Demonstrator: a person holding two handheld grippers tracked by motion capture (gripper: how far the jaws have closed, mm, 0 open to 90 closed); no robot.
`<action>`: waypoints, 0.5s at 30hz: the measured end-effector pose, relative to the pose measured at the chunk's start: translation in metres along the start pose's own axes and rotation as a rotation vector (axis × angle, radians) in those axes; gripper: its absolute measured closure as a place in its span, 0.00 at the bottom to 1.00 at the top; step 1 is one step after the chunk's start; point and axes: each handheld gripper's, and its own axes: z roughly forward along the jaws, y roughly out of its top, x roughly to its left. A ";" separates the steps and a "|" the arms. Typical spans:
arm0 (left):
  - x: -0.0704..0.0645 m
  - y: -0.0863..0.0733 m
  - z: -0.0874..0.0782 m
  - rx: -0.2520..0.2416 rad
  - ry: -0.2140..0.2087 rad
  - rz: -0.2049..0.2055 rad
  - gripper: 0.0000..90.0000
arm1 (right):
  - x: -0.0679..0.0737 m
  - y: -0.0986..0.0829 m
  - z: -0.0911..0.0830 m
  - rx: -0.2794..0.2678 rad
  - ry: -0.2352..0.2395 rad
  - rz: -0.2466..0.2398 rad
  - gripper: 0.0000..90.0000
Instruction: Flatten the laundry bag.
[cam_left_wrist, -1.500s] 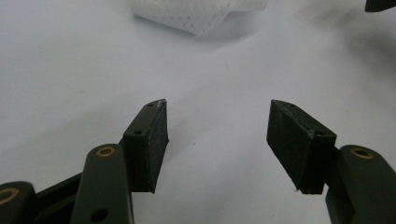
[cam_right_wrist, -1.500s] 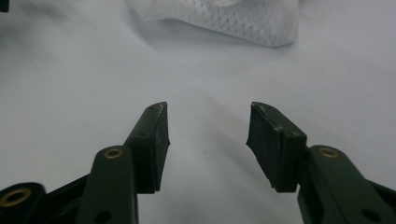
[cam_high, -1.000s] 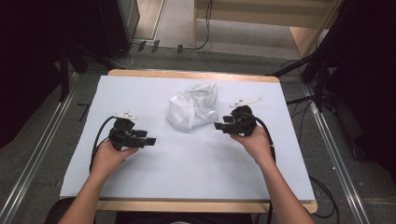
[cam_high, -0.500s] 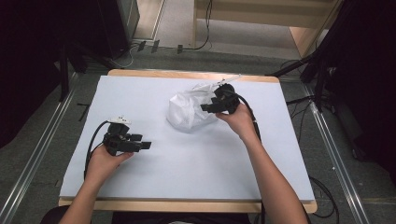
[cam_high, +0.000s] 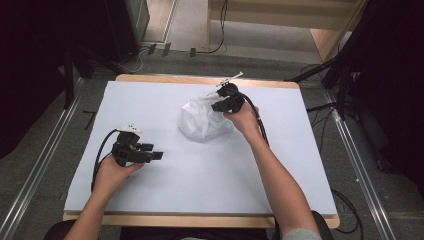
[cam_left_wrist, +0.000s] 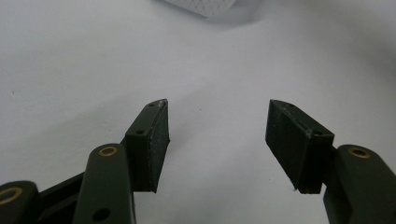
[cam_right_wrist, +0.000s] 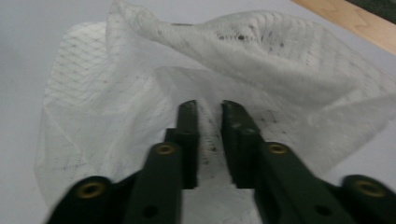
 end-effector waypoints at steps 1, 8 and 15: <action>0.000 0.000 0.000 0.000 0.000 0.000 0.45 | 0.001 -0.001 -0.001 -0.004 0.004 -0.007 0.99; 0.001 0.001 -0.001 -0.011 0.002 -0.008 0.45 | 0.016 -0.016 -0.030 -0.104 0.003 -0.075 1.00; -0.003 0.005 0.002 -0.020 -0.020 -0.013 0.46 | 0.033 -0.046 -0.047 -0.159 0.027 -0.105 1.00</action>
